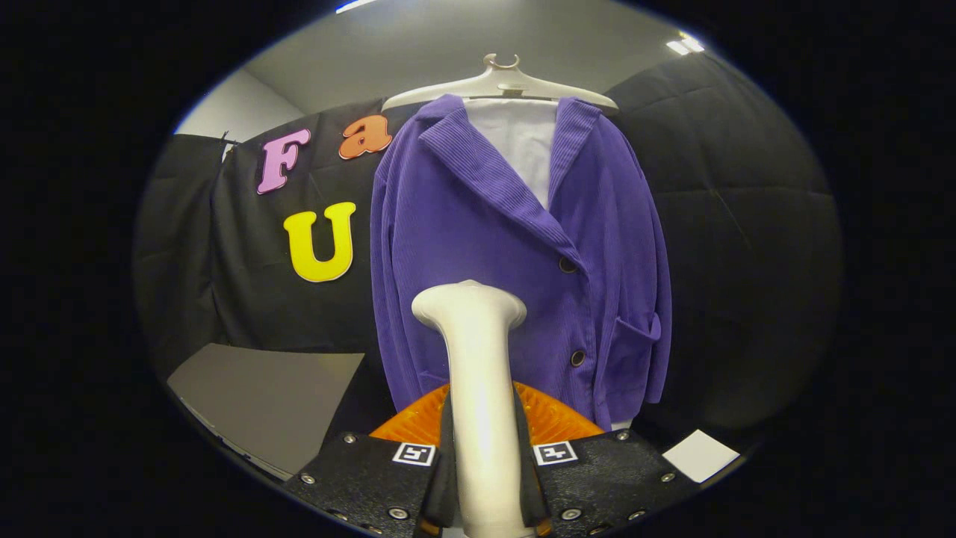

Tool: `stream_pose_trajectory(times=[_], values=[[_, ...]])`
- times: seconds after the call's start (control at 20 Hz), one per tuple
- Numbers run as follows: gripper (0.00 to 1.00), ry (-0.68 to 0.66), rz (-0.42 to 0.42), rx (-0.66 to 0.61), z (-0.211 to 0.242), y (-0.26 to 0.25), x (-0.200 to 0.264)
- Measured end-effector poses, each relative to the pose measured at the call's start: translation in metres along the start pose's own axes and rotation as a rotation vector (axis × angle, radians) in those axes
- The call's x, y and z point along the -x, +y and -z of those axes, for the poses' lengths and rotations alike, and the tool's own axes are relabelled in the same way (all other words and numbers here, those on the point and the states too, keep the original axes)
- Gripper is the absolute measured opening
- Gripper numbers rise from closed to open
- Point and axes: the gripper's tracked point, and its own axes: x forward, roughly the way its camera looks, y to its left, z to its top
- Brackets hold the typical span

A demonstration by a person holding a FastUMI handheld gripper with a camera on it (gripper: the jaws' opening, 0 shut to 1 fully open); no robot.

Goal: Iron the clothes twice with a garment steamer, once on the left side and once on the right side.

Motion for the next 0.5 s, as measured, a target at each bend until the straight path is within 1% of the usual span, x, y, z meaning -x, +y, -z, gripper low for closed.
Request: stream_pose_trajectory(times=[0.25, 0.5], values=[[0.33, 0.045, 0.001, 0.008, 0.035, -0.005, -0.002], [0.33, 0.101, 0.006, -0.014, 0.075, -0.009, -0.002]])
